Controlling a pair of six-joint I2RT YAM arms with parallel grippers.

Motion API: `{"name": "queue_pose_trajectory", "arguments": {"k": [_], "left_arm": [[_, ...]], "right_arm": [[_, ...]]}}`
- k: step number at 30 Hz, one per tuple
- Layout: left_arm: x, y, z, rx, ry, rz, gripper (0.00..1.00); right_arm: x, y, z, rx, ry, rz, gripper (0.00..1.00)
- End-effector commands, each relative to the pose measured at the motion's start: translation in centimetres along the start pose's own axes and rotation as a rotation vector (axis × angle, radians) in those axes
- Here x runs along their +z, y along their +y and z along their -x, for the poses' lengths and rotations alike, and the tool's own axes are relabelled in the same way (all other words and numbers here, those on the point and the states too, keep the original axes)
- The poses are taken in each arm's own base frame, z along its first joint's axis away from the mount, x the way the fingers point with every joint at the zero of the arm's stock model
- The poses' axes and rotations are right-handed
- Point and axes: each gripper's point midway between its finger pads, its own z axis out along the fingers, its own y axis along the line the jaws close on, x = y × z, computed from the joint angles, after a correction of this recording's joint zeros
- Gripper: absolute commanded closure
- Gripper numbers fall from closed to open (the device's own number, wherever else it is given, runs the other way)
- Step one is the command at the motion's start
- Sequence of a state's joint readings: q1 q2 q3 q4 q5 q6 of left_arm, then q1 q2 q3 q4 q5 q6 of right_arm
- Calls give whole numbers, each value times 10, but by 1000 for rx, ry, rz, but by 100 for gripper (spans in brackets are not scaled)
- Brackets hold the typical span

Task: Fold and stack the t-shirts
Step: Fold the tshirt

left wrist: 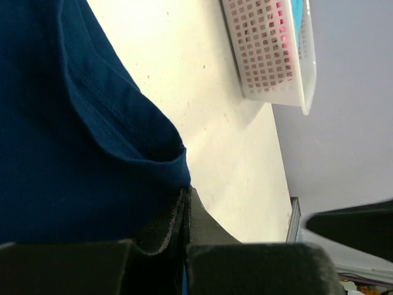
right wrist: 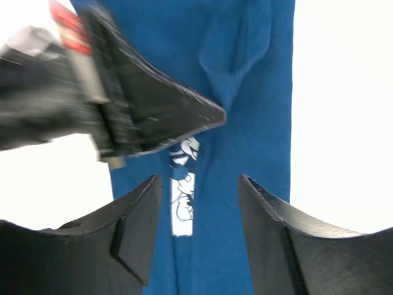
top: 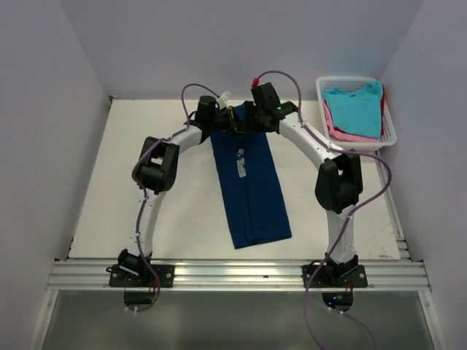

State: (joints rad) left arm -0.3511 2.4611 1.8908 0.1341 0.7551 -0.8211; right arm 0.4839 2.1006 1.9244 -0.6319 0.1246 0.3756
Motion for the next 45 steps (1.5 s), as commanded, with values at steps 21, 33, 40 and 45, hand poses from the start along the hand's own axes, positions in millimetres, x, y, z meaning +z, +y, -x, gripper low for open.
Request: {"name": "queue_pose_trajectory", "arguments": {"k": [21, 33, 40, 45], "left_arm": [[-68, -46, -31, 236, -54, 82, 20], [-232, -45, -186, 138, -24, 465, 19], [-233, -64, -302, -17, 118, 367, 19], [-221, -67, -339, -14, 202, 339, 20]], "right_arm": [[-58, -33, 11, 64, -135, -56, 37], [-102, -76, -117, 127, 11, -56, 38], [-132, -52, -185, 225, 101, 185, 37], [-151, 3, -229, 292, 257, 481, 44]]}}
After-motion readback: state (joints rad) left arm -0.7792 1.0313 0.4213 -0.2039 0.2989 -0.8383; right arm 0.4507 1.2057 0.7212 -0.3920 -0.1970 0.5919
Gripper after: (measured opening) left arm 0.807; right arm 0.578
